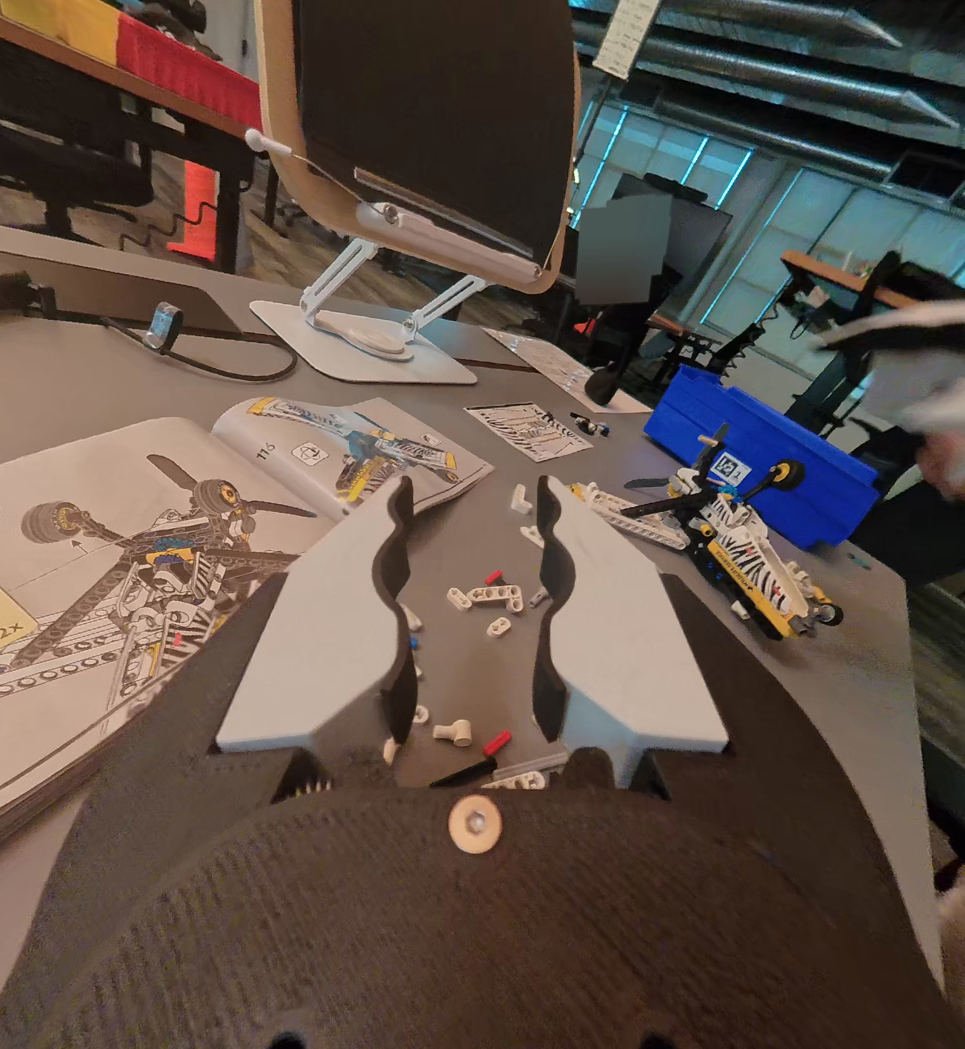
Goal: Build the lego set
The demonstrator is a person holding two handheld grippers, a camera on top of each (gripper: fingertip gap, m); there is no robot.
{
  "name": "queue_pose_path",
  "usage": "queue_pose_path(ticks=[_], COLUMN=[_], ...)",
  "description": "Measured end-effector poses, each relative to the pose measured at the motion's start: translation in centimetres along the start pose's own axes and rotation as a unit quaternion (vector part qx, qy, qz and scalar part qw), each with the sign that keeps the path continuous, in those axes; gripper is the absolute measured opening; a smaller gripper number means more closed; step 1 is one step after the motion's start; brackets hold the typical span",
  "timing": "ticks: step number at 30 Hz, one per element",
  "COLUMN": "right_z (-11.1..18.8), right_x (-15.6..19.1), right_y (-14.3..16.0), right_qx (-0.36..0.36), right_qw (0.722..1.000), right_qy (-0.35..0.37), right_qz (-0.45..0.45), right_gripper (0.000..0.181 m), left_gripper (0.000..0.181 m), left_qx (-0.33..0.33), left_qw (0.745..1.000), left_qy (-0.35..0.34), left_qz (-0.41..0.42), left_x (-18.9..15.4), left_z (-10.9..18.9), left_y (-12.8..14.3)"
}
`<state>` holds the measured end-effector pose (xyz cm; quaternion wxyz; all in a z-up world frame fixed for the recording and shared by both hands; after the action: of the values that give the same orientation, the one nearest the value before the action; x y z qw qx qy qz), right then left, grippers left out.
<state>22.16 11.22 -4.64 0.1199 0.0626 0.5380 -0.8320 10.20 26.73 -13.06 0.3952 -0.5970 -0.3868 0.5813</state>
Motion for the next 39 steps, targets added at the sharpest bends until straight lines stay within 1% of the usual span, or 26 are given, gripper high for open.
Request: queue_pose_path(ticks=[2,4,6,7,8,9,10,11,12,13,15,16,18,22,24,26,28,31,34,35,39], right_z=[-0.6,-2.3,-3.7,-3.9,-3.8,-3.5,-2.9,-2.3,-1.6,-1.0,0.3,0.9,1.8,2.2,2.2,2.2,2.1,2.1,1.9,1.9,1.8], right_x=[6.8,11.9,15.9,17.5,18.6,19.0,18.9,18.6,18.1,17.6,16.6,16.2,15.6,15.0,14.9,14.8,14.7,14.5,14.3,14.3,14.1], right_y=[0.9,2.9,4.6,5.1,5.5,5.6,5.4,5.3,5.3,5.3,4.9,4.7,4.5,4.5,4.5,4.5,4.4,4.4,4.4,4.4,4.3], right_qx=[-0.06,-0.069,-0.074,-0.081,-0.092,-0.108,-0.131,-0.156,-0.178,-0.195,-0.236,-0.258,-0.283,-0.291,-0.291,-0.29,-0.289,-0.289,-0.286,-0.285,-0.284], right_qw=[0.994,0.988,0.983,0.979,0.976,0.976,0.974,0.972,0.969,0.965,0.953,0.945,0.935,0.927,0.926,0.926,0.926,0.924,0.923,0.922,0.92], right_qy=[-0.077,-0.117,-0.146,-0.164,-0.179,-0.18,-0.18,-0.173,-0.17,-0.172,-0.182,-0.188,-0.194,-0.206,-0.208,-0.208,-0.209,-0.21,-0.214,-0.216,-0.219], right_qz=[-0.054,-0.074,-0.082,-0.085,-0.078,-0.063,-0.041,-0.026,-0.021,-0.025,-0.054,-0.069,-0.091,-0.116,-0.12,-0.123,-0.126,-0.135,-0.145,-0.148,-0.156], right_gripper=[0.062,0.063,0.063,0.063,0.064,0.065,0.064,0.058,0.051,0.048,0.043,0.038,0.036,0.037,0.038,0.038,0.039,0.039,0.038,0.038,0.039], left_gripper=[0.052,0.053,0.052,0.049,0.041,0.037,0.037,0.036,0.035,0.034,0.029,0.029,0.028,0.024,0.018,0.023,0.023,0.025,0.034,0.038,0.042], left_qx=[0.023,0.053,0.085,0.104,0.132,0.159,0.174,0.186,0.204,0.229,0.274,0.291,0.318,0.369,0.376,0.385,0.391,0.383,0.388,0.393,0.404], left_qw=[0.999,0.996,0.991,0.991,0.989,0.986,0.984,0.981,0.977,0.971,0.953,0.945,0.933,0.91,0.906,0.904,0.901,0.9,0.886,0.882,0.873], left_qy=[-0.026,-0.055,-0.07,-0.064,-0.051,-0.039,-0.039,-0.038,-0.047,-0.071,-0.125,-0.138,-0.16,-0.181,-0.188,-0.182,-0.182,-0.193,-0.218,-0.218,-0.209], left_qz=[-0.019,-0.05,-0.069,-0.062,-0.041,-0.007,0.025,0.036,0.027,0.006,-0.037,-0.049,-0.058,-0.047,-0.047,-0.038,-0.041,-0.078,-0.13,-0.141,-0.178], left_x=[0.9,2.1,2.9,2.8,2.5,2.2,1.9,1.3,1.1,1.3,2.6,3.1,4.0,5.4,5.7,5.5,5.4,6.2,7.7,7.9,8.4], left_z=[0.3,0.9,1.4,1.5,1.4,1.1,0.7,0.0,-0.7,-1.4,-2.7,-3.4,-4.3,-4.7,-4.4,-4.0,-3.4,-2.8,-2.4,-2.4,-3.0], left_y=[0.2,0.6,1.1,1.6,2.4,3.2,3.5,3.8,4.2,4.7,5.2,5.4,5.5,6.2,6.0,6.1,6.2,5.8,5.4,5.5,5.6])
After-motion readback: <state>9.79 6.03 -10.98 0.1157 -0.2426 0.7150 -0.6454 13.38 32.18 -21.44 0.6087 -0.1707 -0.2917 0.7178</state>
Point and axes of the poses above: each gripper's, where its closed fingertips meet, z back along the fingers, y out of its underside, x = y × z across the jaws, the point moved 2 cm from there along z, back along the fingers, and after that the axes turned 9 degrees about y, right-handed, at the moved point
